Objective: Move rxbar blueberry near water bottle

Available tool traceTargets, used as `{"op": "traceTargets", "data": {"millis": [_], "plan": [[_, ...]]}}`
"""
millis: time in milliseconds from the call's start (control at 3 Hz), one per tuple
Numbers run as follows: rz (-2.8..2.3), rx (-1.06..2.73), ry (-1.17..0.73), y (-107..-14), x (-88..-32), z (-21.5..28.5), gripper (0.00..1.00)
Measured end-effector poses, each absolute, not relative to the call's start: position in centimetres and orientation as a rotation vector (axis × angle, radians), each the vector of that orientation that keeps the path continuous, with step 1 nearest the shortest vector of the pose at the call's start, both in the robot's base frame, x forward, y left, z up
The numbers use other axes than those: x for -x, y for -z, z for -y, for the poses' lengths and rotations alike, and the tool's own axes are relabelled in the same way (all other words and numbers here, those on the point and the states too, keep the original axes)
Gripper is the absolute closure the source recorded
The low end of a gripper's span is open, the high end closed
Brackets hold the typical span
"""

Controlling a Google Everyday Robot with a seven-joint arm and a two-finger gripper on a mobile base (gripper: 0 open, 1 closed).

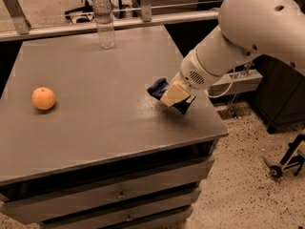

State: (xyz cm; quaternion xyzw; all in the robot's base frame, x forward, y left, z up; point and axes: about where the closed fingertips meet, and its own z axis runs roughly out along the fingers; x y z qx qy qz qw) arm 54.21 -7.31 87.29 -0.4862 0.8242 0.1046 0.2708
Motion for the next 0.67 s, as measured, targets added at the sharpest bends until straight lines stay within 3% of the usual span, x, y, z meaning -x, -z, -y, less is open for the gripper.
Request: {"op": "traceTargets", "data": {"millis": [667], "plan": [[-2.193, 1.282, -0.264, -87.4, -57.2, 7.3, 1.00]]}}
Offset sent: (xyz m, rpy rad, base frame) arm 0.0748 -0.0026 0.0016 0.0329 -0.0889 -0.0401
